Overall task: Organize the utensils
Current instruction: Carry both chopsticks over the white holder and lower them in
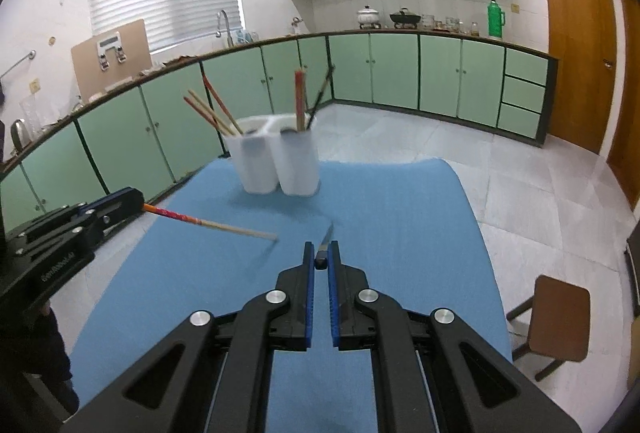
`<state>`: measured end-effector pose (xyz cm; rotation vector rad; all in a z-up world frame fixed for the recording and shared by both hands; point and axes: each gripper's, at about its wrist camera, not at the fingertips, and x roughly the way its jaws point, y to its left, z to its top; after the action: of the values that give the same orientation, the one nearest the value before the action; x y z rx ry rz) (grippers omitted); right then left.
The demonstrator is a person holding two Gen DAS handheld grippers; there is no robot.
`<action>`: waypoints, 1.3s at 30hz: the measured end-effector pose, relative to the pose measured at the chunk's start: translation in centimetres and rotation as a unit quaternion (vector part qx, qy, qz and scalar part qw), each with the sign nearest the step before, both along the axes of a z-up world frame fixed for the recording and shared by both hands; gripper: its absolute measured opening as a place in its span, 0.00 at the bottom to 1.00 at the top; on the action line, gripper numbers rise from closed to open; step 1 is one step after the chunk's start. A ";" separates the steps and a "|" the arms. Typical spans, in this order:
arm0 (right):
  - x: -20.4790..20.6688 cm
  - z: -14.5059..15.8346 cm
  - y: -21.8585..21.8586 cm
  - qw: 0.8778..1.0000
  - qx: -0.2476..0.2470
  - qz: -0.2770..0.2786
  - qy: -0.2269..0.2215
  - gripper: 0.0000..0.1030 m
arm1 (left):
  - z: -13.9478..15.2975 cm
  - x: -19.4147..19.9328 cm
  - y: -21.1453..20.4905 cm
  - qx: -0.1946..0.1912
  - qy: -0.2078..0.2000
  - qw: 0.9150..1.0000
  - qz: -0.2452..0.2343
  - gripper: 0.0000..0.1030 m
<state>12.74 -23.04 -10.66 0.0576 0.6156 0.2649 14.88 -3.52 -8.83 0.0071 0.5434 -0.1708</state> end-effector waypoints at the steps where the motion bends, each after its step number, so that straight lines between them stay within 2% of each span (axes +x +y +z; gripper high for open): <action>1: 0.4 0.6 0.0 1.000 0.001 0.004 -0.001 0.06 | 0.4 0.2 0.1 -0.001 -0.003 1.000 -0.003 0.05; 10: 3.2 6.1 1.2 0.998 -0.006 0.053 -0.016 0.06 | 4.0 2.2 0.6 -0.018 -0.022 0.999 -0.032 0.05; 22: 4.8 11.1 3.6 0.991 -0.024 0.123 -0.046 0.06 | 7.0 2.6 1.6 -0.025 -0.047 0.997 -0.057 0.05; 33: 8.6 16.3 5.3 0.987 -0.011 0.139 -0.086 0.06 | 12.5 4.5 2.4 -0.012 -0.117 0.991 -0.057 0.05; 39: 11.9 18.9 5.7 0.986 0.006 0.131 -0.100 0.06 | 15.6 7.5 2.3 -0.009 -0.152 0.987 -0.052 0.05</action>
<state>24.63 -17.32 8.23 -0.0392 0.4203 0.5236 22.41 -1.27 6.78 0.0439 0.2363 -0.2704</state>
